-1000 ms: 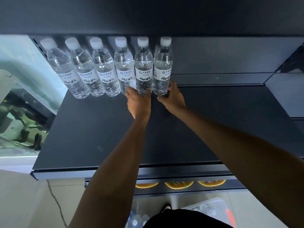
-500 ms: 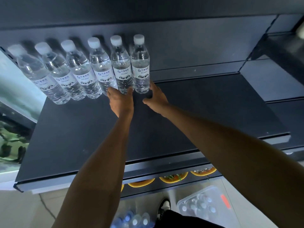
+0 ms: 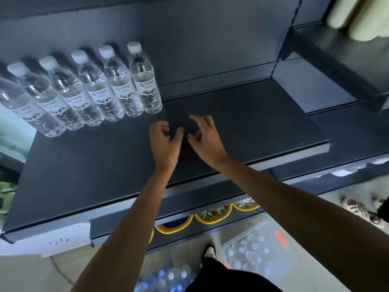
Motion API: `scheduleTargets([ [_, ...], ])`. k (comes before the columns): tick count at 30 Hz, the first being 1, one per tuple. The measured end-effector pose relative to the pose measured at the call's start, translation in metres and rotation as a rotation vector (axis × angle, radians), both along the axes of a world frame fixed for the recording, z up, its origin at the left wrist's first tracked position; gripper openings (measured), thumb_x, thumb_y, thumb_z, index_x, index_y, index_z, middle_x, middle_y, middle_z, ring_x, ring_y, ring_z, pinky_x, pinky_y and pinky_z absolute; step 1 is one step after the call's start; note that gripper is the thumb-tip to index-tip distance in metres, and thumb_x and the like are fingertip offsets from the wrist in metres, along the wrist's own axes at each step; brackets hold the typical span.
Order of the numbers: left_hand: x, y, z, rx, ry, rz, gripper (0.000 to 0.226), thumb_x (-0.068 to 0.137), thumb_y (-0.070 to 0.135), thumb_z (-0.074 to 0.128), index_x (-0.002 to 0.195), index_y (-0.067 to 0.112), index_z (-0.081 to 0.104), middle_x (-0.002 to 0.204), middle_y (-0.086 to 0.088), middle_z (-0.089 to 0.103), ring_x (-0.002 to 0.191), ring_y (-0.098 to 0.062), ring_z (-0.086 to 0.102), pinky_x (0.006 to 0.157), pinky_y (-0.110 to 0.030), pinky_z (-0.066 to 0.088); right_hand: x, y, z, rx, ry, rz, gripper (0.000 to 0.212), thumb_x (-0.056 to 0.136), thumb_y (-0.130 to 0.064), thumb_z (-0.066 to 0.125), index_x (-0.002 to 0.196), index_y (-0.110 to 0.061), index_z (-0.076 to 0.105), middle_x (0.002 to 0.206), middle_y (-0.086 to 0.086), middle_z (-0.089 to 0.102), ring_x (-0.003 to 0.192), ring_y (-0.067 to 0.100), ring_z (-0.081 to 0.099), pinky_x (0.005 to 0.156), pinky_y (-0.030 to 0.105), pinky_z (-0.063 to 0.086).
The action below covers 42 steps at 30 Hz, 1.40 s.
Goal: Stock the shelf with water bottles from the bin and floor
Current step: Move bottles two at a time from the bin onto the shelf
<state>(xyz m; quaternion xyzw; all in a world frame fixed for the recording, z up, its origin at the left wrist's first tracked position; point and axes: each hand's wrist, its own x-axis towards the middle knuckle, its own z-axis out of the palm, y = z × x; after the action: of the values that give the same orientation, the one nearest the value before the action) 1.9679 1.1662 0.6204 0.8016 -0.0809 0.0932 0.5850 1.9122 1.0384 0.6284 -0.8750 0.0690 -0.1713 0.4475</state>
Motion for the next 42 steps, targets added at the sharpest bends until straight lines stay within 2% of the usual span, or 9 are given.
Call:
scheduleTargets([
  [7, -0.123, -0.075, -0.006, 0.071, -0.142, -0.239, 0.029, 0.09, 0.017, 0.071, 0.115, 0.011, 0.058, 0.106, 0.0, 0.056, 0.09, -0.018, 0.058, 0.077, -0.029, 0.053, -0.116, -0.076, -0.022, -0.139, -0.086, -0.177, 0.047, 0.092, -0.011, 0.063, 0.138, -0.01, 0.058, 0.126, 0.007, 0.052, 0.105, 0.022, 0.056, 0.083, 0.041, 0.056],
  [10, -0.17, -0.105, -0.017, 0.083, -0.103, -0.256, 0.027, 0.091, 0.023, 0.07, 0.114, 0.014, 0.06, 0.103, 0.0, 0.06, 0.082, -0.018, 0.058, 0.072, -0.032, 0.052, -0.175, -0.103, -0.04, -0.138, -0.072, -0.254, 0.046, 0.09, -0.019, 0.058, 0.136, -0.009, 0.06, 0.125, 0.009, 0.055, 0.115, 0.027, 0.054, 0.092, 0.044, 0.053],
  [15, -0.242, -0.149, -0.061, 0.031, 0.016, -0.244, 0.028, 0.091, 0.028, 0.071, 0.113, 0.015, 0.061, 0.101, 0.0, 0.064, 0.068, -0.018, 0.057, 0.066, -0.027, 0.049, -0.273, -0.134, -0.09, -0.065, -0.016, -0.364, 0.043, 0.092, -0.012, 0.063, 0.135, -0.009, 0.061, 0.126, 0.01, 0.055, 0.116, 0.029, 0.055, 0.095, 0.047, 0.052],
  [19, -0.294, -0.171, -0.141, 0.097, 0.169, -0.297, 0.03, 0.088, 0.026, 0.072, 0.111, 0.011, 0.059, 0.102, -0.002, 0.061, 0.08, -0.022, 0.061, 0.074, -0.04, 0.054, -0.341, -0.158, -0.155, -0.045, 0.088, -0.454, 0.042, 0.091, -0.007, 0.063, 0.132, -0.009, 0.064, 0.124, 0.013, 0.055, 0.109, 0.03, 0.058, 0.089, 0.041, 0.053],
  [22, -0.327, -0.181, -0.212, 0.201, 0.227, -0.377, 0.035, 0.088, 0.027, 0.071, 0.112, 0.004, 0.06, 0.102, -0.004, 0.06, 0.083, -0.024, 0.06, 0.074, -0.025, 0.051, -0.389, -0.173, -0.221, -0.022, 0.211, -0.559, 0.044, 0.089, -0.009, 0.061, 0.133, -0.014, 0.063, 0.125, 0.011, 0.054, 0.104, 0.027, 0.058, 0.081, 0.027, 0.05],
  [27, -0.365, -0.182, -0.344, 0.436, 0.335, -0.506, 0.052, 0.086, 0.043, 0.067, 0.119, 0.004, 0.059, 0.116, -0.01, 0.062, 0.106, -0.027, 0.061, 0.087, -0.043, 0.054, -0.448, -0.177, -0.345, -0.023, 0.436, -0.635, 0.047, 0.088, -0.013, 0.058, 0.134, -0.018, 0.061, 0.126, 0.012, 0.053, 0.113, 0.029, 0.056, 0.084, 0.044, 0.056],
  [32, -0.377, -0.192, -0.468, 0.649, 0.388, -0.662, 0.057, 0.086, 0.039, 0.074, 0.128, 0.005, 0.056, 0.126, -0.01, 0.06, 0.116, -0.028, 0.057, 0.086, -0.03, 0.045, -0.469, -0.177, -0.474, 0.017, 0.63, -0.653, 0.05, 0.087, -0.016, 0.059, 0.137, -0.018, 0.057, 0.129, 0.011, 0.053, 0.11, 0.032, 0.06, 0.072, 0.043, 0.056],
  [39, -0.372, -0.205, -0.631, 0.884, 0.378, -0.784, 0.077, 0.082, 0.058, 0.07, 0.138, 0.009, 0.051, 0.13, -0.009, 0.063, 0.119, -0.028, 0.059, 0.096, -0.038, 0.05, -0.445, -0.174, -0.64, 0.087, 0.867, -0.567, 0.057, 0.094, -0.018, 0.061, 0.148, -0.016, 0.045, 0.144, 0.01, 0.05, 0.131, 0.03, 0.049, 0.094, 0.042, 0.05],
  [42, -0.361, -0.21, -0.689, 1.06, 0.363, -0.86, 0.074, 0.085, 0.053, 0.071, 0.141, 0.011, 0.048, 0.135, -0.01, 0.062, 0.123, -0.03, 0.059, 0.102, -0.04, 0.047, -0.428, -0.179, -0.693, 0.12, 0.951, -0.562, 0.062, 0.095, -0.017, 0.061, 0.152, -0.016, 0.039, 0.151, 0.009, 0.046, 0.137, 0.032, 0.044, 0.099, 0.044, 0.047],
])
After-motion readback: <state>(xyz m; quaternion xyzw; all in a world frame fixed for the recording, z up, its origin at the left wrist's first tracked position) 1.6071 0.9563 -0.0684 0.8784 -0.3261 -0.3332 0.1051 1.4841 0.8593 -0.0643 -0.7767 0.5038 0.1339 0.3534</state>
